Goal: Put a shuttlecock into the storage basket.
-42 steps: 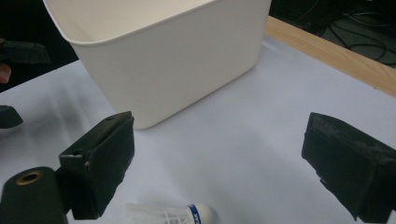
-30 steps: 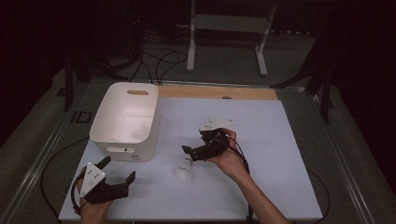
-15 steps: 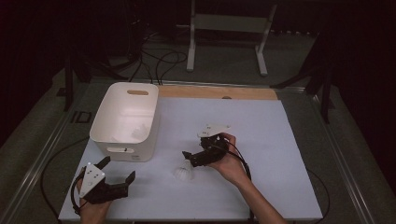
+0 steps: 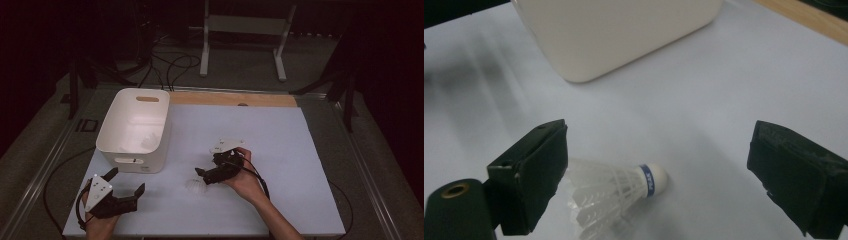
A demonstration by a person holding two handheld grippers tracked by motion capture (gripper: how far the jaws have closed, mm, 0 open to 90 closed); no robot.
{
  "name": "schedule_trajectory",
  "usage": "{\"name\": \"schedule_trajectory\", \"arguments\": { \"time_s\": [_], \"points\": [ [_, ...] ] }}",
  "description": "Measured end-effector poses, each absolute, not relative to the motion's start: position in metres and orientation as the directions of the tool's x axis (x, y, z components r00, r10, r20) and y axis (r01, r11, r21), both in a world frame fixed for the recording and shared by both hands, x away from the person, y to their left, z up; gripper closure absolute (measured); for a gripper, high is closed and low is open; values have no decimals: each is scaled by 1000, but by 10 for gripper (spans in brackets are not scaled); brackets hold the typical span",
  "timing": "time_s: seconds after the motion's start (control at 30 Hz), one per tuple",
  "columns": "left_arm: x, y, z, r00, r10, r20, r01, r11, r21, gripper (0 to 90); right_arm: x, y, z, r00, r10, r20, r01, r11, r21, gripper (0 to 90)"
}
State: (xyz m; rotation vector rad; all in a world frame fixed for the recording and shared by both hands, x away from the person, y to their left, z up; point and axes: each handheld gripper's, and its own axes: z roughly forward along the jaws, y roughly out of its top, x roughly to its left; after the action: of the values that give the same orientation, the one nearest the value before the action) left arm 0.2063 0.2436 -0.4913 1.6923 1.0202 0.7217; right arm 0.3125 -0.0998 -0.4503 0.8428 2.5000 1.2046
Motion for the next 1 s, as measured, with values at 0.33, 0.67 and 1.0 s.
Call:
{"name": "schedule_trajectory", "arguments": {
  "time_s": [0.33,0.67,1.0],
  "points": [
    [207,243,-492,469,883,1,294,-157,943,0,310,-105,-464,-802,596,48,418,501,758,92],
    [207,243,-491,470,883,0,294,-156,943,0,303,-97,-468,-821,568,56,410,520,749,92],
    [207,243,-492,470,883,0,295,-156,943,0,304,-94,-475,-826,560,59,419,541,729,92]
  ]
}}
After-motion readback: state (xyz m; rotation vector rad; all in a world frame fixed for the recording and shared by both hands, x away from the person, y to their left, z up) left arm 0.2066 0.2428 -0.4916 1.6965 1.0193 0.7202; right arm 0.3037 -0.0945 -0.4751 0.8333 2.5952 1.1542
